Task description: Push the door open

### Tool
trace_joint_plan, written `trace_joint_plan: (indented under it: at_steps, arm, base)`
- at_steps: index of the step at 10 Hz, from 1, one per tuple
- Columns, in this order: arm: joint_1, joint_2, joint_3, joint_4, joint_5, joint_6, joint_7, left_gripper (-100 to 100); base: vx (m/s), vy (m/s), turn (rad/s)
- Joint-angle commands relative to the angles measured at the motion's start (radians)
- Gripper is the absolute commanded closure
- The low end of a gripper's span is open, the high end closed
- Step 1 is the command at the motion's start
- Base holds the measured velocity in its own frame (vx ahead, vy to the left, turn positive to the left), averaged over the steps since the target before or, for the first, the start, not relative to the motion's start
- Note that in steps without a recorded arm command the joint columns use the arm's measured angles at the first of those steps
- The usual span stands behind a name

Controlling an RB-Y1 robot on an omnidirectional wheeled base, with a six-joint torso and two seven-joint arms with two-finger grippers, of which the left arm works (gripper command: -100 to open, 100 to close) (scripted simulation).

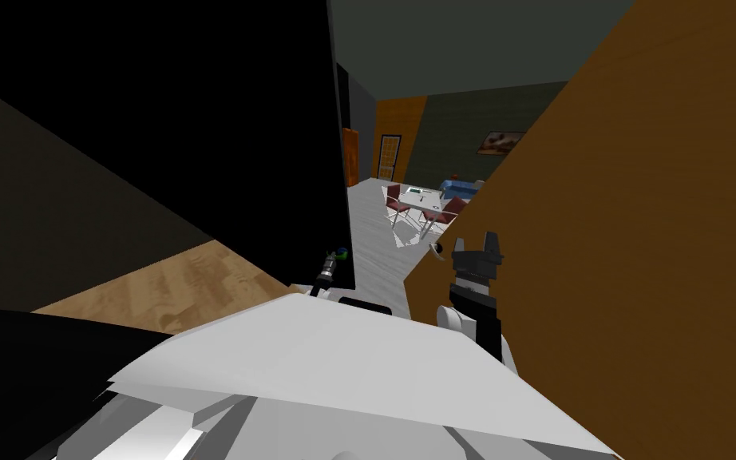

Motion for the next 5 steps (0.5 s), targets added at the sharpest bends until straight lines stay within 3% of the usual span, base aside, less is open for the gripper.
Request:
trace_joint_plan:
  at_steps: [1, 4, 5]
  arm:
    - [-0.007, -0.004, 0.020, 0.000, 0.007, -0.003, -0.003, 100]
    - [-0.015, -0.020, 0.048, 0.009, 0.017, -0.002, -0.011, 100]
    - [-0.008, -0.013, 0.048, 0.007, 0.017, 0.001, -0.010, 100]
  base:
    - [0.183, -0.072, 0.069]
    - [0.166, -0.084, 0.062]
    - [0.075, -0.015, 0.032]
